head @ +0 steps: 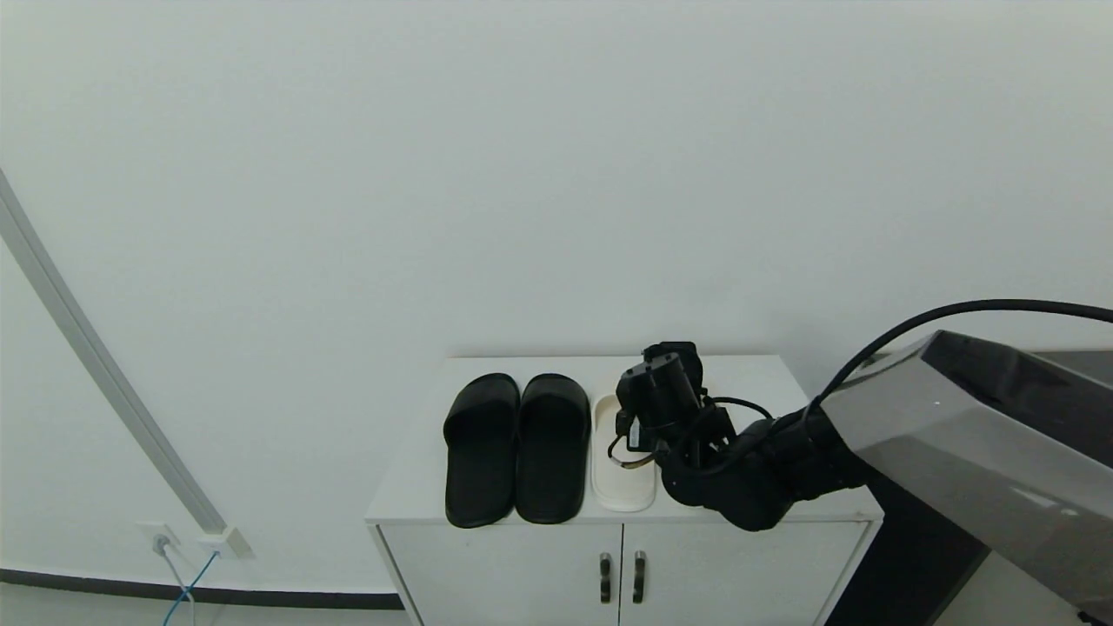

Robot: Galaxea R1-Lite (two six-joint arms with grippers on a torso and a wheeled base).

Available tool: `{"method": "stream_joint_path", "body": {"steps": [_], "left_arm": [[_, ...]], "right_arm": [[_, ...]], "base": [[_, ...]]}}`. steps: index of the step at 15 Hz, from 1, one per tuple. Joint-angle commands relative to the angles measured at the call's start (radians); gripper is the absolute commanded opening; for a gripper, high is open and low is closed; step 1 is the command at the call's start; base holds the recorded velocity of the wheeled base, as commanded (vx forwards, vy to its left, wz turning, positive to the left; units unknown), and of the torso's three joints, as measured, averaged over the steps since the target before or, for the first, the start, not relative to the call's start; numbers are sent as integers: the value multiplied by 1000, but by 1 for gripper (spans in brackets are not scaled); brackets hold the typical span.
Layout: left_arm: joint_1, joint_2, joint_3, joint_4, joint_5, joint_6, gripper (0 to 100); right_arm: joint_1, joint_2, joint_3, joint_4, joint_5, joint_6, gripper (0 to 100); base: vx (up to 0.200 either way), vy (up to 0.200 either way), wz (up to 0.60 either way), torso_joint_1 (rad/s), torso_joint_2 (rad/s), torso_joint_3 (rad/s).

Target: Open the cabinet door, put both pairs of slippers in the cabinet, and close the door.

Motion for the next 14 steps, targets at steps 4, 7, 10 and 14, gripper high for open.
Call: {"method": "stream_joint_path", "body": {"steps": [4,7,10,14], "left_arm": [[0,0,0,0,1,0,0],[0,0,0,0,1,0,0],[0,2,0,0,-1,-2,0],[0,0,0,0,1,-3,0]], "right_arm": [[-36,84,-60,-78,0,-74,100],[-36,112,-56,-164,-5,-128,100],[-36,112,-54,-166,-17,-128,0],[-39,97,-45,-166,-17,-128,0]], "base": [[0,0,0,0,0,0],[0,0,0,0,0,0],[0,0,0,0,0,0],[0,0,0,0,0,0]]}}
